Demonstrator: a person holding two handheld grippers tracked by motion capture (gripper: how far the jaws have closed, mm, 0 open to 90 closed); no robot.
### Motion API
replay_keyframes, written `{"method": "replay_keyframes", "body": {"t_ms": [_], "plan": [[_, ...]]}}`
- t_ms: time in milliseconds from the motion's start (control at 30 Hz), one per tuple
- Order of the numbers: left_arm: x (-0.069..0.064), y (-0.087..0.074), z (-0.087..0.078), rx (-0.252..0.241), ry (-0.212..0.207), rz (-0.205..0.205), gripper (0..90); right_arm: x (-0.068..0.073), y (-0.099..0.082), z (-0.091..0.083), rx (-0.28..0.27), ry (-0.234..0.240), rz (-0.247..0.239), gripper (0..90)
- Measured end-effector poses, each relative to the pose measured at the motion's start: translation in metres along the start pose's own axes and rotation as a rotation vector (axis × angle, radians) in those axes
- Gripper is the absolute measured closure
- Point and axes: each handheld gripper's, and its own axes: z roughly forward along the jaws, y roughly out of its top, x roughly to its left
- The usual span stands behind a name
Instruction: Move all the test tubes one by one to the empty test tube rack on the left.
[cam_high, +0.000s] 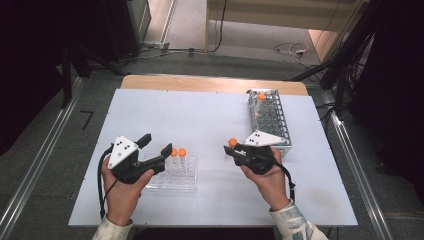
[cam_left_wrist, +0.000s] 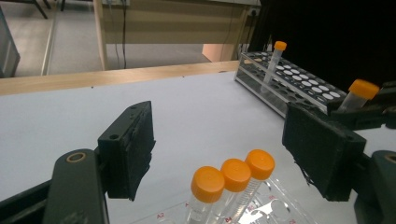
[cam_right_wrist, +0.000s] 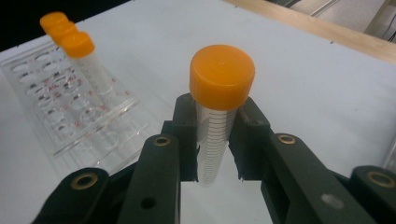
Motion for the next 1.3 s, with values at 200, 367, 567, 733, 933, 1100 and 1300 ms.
{"method": "replay_keyframes", "body": {"t_ms": [200,367,567,733,933,1100,1300], "plan": [[-0.006,0.003,-0.003,-0.009,-0.029,0.008,25.0,0.01,-0.006,-0.003,0.002,0.027,-0.024,71.5],[-0.012,0.005,-0.005,-0.014,-0.052,0.02,25.1,0.018,-0.01,-0.005,0.006,0.052,-0.032,71.5],[-0.019,0.005,-0.005,-0.01,-0.077,0.031,25.1,0.024,-0.015,-0.003,0.021,0.061,-0.044,71.5],[-0.023,0.005,-0.004,-0.003,-0.097,0.036,25.3,0.029,-0.017,0.0,0.032,0.073,-0.058,71.5],[-0.036,0.003,-0.002,0.006,-0.18,0.065,28.4,0.039,-0.018,0.003,0.04,0.098,-0.079,71.5],[-0.054,-0.003,0.005,0.035,-0.25,0.096,28.9,0.049,-0.018,0.005,0.042,0.122,-0.101,71.5],[-0.073,-0.012,0.013,0.062,-0.3,0.129,33.4,0.06,-0.018,0.007,0.042,0.145,-0.116,71.5]]}}
